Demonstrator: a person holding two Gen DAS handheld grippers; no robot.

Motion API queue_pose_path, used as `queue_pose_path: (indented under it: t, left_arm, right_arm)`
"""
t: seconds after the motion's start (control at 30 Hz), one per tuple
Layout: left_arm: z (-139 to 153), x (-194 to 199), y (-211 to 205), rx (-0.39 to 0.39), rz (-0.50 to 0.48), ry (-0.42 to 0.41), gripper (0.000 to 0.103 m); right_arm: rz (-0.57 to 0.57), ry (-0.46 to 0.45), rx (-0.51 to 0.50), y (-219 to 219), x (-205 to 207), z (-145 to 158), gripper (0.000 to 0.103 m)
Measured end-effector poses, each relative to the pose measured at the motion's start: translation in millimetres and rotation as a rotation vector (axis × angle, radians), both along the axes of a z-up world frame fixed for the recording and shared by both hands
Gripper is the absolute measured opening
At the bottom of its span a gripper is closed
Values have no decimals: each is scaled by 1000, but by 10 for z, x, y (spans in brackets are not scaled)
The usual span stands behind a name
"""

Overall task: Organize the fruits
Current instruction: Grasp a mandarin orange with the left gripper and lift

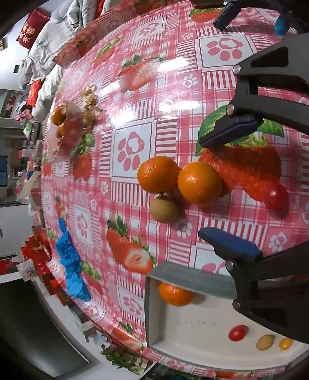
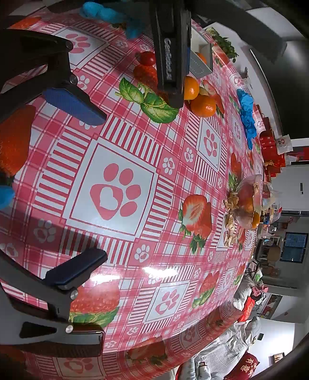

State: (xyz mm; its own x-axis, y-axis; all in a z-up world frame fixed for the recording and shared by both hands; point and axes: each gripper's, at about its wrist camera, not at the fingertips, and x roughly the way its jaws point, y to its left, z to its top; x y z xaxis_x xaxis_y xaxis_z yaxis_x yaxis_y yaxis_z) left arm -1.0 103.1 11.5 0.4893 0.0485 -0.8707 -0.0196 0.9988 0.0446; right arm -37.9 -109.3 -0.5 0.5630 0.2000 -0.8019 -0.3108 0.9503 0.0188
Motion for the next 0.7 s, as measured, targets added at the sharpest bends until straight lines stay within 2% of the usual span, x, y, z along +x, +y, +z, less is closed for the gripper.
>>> queue_pose_path:
  t: [0.07,0.2,0.43,0.7]
  left_arm:
    - [-7,33,3,-10,8,-7,68]
    - [8,66,17,-38,11,-11,39]
    - [21,-32,32,-47,8,-22,38]
    - [279,-447,128,-57,22,-115,38]
  right_arm:
    - [0,0,0,0,0,0,103]
    - [0,0,0,0,-1,-1,103]
    - [0,0,0,1,-1,-2,103]
    - [0,-1,0,2,-2,-4,103]
